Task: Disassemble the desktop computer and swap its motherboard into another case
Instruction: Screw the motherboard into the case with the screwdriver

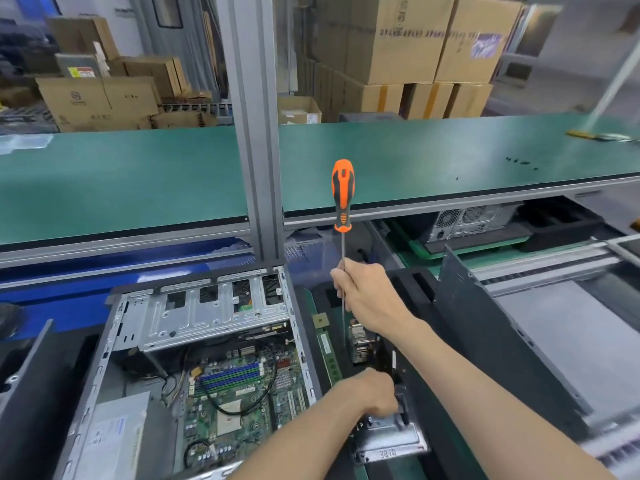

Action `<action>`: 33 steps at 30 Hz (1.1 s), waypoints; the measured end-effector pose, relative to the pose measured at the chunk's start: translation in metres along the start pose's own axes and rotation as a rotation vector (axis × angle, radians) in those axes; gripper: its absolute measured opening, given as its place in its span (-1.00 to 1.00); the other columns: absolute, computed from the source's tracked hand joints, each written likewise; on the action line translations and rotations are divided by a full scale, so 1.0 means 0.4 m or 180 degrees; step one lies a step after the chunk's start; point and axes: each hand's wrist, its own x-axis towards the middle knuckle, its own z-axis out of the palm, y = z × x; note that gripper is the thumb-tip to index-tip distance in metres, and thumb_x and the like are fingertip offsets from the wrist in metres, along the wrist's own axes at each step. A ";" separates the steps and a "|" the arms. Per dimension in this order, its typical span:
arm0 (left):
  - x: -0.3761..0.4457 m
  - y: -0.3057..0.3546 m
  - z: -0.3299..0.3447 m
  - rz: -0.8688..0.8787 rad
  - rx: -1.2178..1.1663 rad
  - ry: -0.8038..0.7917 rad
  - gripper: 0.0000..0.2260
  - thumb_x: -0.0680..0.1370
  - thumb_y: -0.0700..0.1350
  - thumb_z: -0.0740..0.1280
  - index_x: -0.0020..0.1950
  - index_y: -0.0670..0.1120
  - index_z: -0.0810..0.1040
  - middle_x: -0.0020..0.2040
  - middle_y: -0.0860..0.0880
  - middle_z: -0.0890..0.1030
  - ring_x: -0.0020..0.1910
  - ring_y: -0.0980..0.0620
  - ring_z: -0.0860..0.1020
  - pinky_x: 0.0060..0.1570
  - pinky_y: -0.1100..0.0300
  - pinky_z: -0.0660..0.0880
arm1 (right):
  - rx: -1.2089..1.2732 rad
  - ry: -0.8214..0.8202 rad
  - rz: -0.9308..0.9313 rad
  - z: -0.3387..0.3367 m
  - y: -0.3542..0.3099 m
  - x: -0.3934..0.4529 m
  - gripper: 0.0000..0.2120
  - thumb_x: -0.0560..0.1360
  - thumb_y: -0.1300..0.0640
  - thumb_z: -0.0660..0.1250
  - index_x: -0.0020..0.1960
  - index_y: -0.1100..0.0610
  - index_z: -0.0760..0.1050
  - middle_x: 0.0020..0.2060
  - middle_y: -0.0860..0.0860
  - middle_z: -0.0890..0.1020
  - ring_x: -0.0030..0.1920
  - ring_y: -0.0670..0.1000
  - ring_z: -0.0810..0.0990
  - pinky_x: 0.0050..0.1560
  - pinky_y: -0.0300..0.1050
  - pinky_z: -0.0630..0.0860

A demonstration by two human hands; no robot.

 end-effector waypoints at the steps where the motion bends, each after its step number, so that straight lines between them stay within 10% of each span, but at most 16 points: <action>1: 0.001 -0.002 0.005 0.0005 0.0029 -0.0012 -0.74 0.57 -0.25 0.15 0.10 -0.37 0.54 -0.05 -0.28 0.56 -0.21 -0.16 0.47 -0.35 0.07 0.41 | 0.0000 -0.0012 -0.0010 0.001 0.002 -0.001 -0.69 0.69 0.13 0.13 -0.20 0.18 0.43 -0.34 0.10 0.59 -0.33 0.13 0.56 -0.15 0.19 0.55; 6: -0.039 -0.057 -0.014 0.0405 -0.0590 0.0901 -0.63 0.53 -0.18 0.22 0.31 -0.12 0.58 0.24 -0.15 0.62 0.21 -0.13 0.56 0.27 0.04 0.50 | 0.0031 -0.0030 -0.0093 0.000 -0.002 0.017 -0.69 0.69 0.14 0.15 -0.21 0.17 0.43 -0.36 0.03 0.57 -0.35 0.06 0.53 -0.16 0.15 0.54; 9: -0.110 -0.137 -0.031 0.0502 -0.1515 0.1558 -0.75 0.44 -0.14 0.24 -0.07 -0.03 0.71 -0.15 0.01 0.73 -0.15 0.12 0.66 -0.07 0.36 0.53 | 0.0135 -0.0008 -0.0122 0.011 -0.017 0.042 -0.68 0.68 0.13 0.15 -0.22 0.20 0.44 -0.36 0.05 0.57 -0.36 0.10 0.52 -0.19 0.16 0.54; 12: -0.178 -0.244 -0.029 0.0108 -0.2557 0.2485 -0.82 0.42 -0.21 0.23 -0.25 -0.05 0.61 -0.33 -0.08 0.67 -0.38 0.03 0.67 -0.38 0.22 0.54 | 0.0225 -0.0074 -0.0250 0.045 -0.044 0.068 -0.66 0.68 0.13 0.16 -0.23 0.25 0.43 -0.37 0.14 0.57 -0.37 0.17 0.52 -0.21 0.19 0.52; 15: -0.224 -0.341 -0.023 -0.0089 -0.2940 0.3187 -0.80 0.52 -0.24 0.28 -0.03 0.04 0.61 -0.20 -0.03 0.68 -0.23 0.10 0.66 -0.14 0.15 0.62 | 0.0150 -0.0190 -0.0550 0.097 -0.081 0.085 -0.65 0.68 0.12 0.18 -0.24 0.26 0.39 -0.40 0.15 0.52 -0.35 0.19 0.46 -0.21 0.19 0.47; 20: -0.255 -0.405 -0.014 0.0334 -0.2711 0.2958 -0.76 0.60 -0.15 0.33 0.24 0.03 0.60 0.07 0.15 0.68 0.10 0.21 0.60 0.13 0.33 0.47 | -0.0320 -0.0483 -0.1036 0.174 -0.145 0.098 -0.65 0.66 0.09 0.22 -0.28 0.05 0.25 -0.44 -0.05 0.41 -0.35 0.12 0.37 -0.28 0.05 0.34; 26: -0.288 -0.409 -0.010 0.0466 -0.3257 0.3309 -0.85 0.62 -0.15 0.30 0.09 0.00 0.64 -0.03 0.04 0.72 0.01 0.07 0.67 0.03 0.30 0.53 | 0.0364 -0.0577 -0.1016 0.213 -0.229 0.110 -0.69 0.62 0.21 0.27 -0.29 0.25 0.40 -0.41 0.17 0.53 -0.33 0.22 0.46 -0.20 0.19 0.45; 33: -0.341 -0.509 0.048 -0.0482 -0.2865 0.3073 -0.92 0.50 -0.15 0.45 -0.19 -0.02 0.68 -0.22 -0.05 0.70 -0.14 -0.06 0.68 0.03 -0.05 0.62 | 0.1165 -0.0729 -0.0764 0.208 -0.266 0.137 -0.78 0.46 0.16 0.50 0.01 0.11 0.49 -0.33 -0.06 0.56 -0.34 -0.06 0.47 -0.19 -0.17 0.45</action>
